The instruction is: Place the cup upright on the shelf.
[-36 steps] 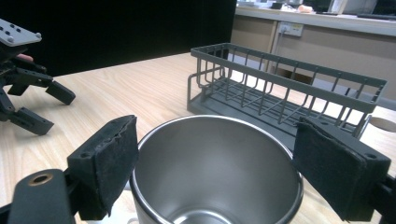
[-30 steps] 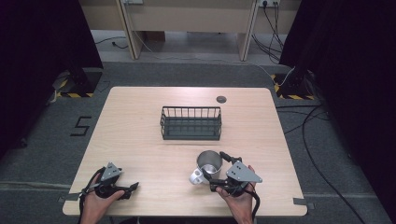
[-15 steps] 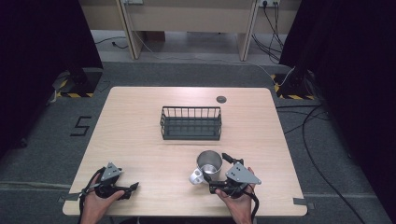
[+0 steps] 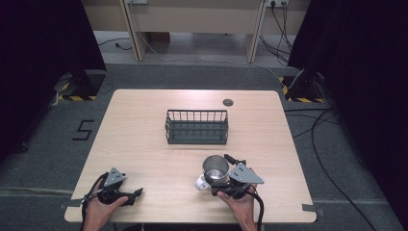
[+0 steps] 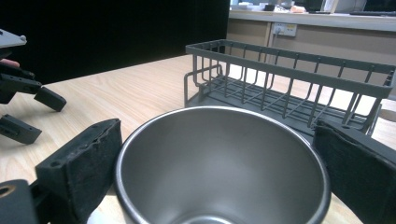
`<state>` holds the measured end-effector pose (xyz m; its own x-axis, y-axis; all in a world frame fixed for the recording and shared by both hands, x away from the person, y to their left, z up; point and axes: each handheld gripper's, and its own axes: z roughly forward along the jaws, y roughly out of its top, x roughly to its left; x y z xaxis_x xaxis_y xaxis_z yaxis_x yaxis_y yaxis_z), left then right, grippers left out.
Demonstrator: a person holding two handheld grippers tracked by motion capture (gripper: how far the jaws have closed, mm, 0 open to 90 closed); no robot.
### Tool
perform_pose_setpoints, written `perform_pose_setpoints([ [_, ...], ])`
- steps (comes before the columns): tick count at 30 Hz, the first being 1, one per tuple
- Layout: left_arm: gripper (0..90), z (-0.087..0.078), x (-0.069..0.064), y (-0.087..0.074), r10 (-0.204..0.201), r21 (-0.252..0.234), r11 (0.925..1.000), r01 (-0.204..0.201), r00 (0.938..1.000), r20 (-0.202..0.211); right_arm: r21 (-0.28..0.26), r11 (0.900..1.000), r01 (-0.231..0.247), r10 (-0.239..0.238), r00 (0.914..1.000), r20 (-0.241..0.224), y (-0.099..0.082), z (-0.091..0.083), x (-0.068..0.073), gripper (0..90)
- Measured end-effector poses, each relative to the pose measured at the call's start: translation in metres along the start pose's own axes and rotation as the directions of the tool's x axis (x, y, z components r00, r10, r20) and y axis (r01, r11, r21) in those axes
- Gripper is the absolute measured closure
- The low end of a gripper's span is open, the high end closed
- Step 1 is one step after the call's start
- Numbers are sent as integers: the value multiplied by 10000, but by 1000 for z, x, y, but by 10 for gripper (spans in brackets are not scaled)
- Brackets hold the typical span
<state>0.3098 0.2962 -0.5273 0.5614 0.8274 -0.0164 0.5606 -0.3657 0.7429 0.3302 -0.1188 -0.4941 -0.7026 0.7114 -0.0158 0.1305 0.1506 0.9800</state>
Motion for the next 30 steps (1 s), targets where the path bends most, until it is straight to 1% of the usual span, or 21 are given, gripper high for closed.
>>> perform_pose_setpoints([
  [5, 73, 0, 0, 0, 2, 1, 10000, -2, 10000, 0, -53, 9999, -117, 117, 9999, -25, -1, 3, -1, 22],
  [9, 73, 0, 0, 0, 1, 1, 10000, -1, 10000, 1, -126, 9996, -238, 236, 9995, -195, -1, 6, -1, 49],
  [12, 73, 0, 0, 0, 0, 0, 10000, 0, 10000, 1, -186, 9992, -346, 340, 9990, -278, -2, 7, -2, 49],
  [16, 73, 0, 0, 0, -1, 0, 10000, 1, 10000, 0, -307, 9985, -463, 454, 9986, -276, -3, 10, -1, 52],
  [26, 73, 0, 0, 0, 0, 0, 10000, 0, 10000, 0, -345, 9983, -469, 458, 9985, -308, -3, 10, -2, 63],
  [30, 73, 0, 0, 0, 1, 6, 10000, -1, 10000, 6, -457, 9973, -578, 564, 9979, -306, -4, 10, -3, 64],
])
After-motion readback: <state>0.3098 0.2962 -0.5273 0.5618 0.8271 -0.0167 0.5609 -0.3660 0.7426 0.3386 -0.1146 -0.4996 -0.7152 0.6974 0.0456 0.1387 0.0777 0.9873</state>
